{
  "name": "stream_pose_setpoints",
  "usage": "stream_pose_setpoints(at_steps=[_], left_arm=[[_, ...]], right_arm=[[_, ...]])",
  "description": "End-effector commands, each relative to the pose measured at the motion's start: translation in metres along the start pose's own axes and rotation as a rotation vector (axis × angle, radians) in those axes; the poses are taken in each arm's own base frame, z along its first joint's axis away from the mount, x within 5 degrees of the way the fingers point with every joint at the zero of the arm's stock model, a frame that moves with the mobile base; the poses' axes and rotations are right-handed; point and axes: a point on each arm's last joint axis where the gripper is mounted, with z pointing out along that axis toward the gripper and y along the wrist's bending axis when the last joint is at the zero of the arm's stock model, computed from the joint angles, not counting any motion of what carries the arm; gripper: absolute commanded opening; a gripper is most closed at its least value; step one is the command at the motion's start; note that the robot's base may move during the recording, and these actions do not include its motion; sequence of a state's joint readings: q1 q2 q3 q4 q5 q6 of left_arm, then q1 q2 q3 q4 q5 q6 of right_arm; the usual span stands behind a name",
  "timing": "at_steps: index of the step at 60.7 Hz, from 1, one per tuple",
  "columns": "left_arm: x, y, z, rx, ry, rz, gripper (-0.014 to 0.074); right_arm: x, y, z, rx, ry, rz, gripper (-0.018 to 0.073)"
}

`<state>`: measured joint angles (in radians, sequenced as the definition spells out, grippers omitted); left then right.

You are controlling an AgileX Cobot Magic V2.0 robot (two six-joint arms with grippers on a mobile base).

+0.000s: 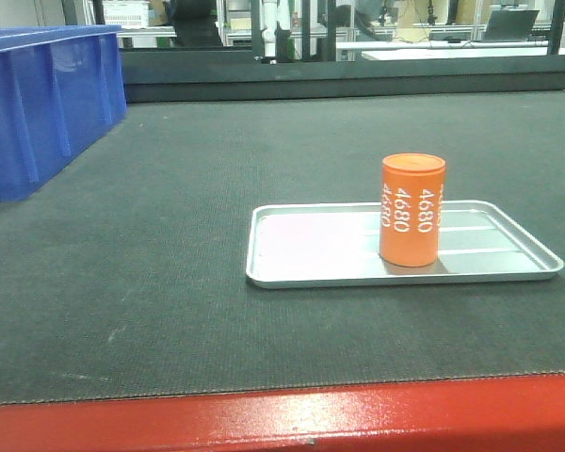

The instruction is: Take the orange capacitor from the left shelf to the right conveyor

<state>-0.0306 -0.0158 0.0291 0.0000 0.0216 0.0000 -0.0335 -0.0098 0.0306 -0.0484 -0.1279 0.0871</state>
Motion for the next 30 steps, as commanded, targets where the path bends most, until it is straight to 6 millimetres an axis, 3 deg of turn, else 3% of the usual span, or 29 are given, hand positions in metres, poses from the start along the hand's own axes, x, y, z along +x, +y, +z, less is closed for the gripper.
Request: stream_pose_setpoints(at_steps=[1, 30], left_arm=[[-0.0095, 0.0001, -0.0013, -0.002, -0.098, -0.006, -0.0105], [-0.0095, 0.0001, -0.0013, -0.002, -0.098, -0.006, -0.0105]], right_arm=[[-0.0077, 0.0001, -0.0021, 0.001, -0.098, -0.013, 0.0057], [-0.0073, 0.0, -0.0021, 0.001, -0.093, -0.01, 0.0057]])
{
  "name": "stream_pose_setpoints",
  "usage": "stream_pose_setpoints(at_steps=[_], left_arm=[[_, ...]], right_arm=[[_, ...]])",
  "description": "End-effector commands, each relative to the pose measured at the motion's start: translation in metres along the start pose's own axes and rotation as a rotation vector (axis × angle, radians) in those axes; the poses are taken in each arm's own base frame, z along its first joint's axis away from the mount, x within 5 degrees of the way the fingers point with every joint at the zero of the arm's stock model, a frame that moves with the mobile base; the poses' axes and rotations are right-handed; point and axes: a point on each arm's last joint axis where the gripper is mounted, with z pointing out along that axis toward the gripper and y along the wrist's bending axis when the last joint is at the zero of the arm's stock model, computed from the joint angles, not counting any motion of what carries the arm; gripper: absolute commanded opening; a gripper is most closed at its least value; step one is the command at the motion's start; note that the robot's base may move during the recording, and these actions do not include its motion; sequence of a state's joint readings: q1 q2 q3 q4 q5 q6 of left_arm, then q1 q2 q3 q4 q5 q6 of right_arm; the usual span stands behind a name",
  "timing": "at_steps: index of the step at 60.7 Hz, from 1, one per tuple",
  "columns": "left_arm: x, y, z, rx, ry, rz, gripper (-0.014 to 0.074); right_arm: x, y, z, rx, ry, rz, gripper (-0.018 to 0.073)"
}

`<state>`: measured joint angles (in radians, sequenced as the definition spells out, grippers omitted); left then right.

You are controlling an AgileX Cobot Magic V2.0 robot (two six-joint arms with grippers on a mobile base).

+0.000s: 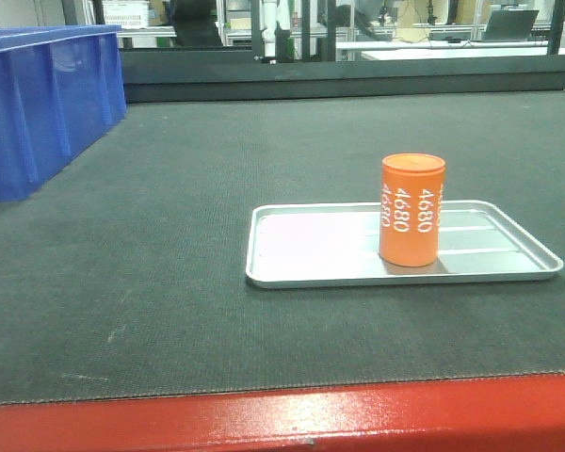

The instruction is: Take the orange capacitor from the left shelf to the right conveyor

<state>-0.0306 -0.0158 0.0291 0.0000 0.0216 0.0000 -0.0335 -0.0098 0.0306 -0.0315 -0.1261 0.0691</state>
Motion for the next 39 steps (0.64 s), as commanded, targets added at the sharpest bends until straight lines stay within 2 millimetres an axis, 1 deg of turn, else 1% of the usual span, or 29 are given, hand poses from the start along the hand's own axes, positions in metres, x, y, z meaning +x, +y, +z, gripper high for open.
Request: stream_pose_setpoints(at_steps=[1, 39], left_arm=[[-0.0095, 0.0001, -0.0013, -0.002, -0.098, -0.006, -0.0105], [-0.0095, 0.0001, -0.0013, -0.002, -0.098, -0.006, -0.0105]], right_arm=[[-0.0074, 0.0002, -0.0021, -0.001, -0.095, -0.009, 0.0057], [-0.0065, 0.0002, -0.002, 0.0, -0.085, -0.009, 0.0057]])
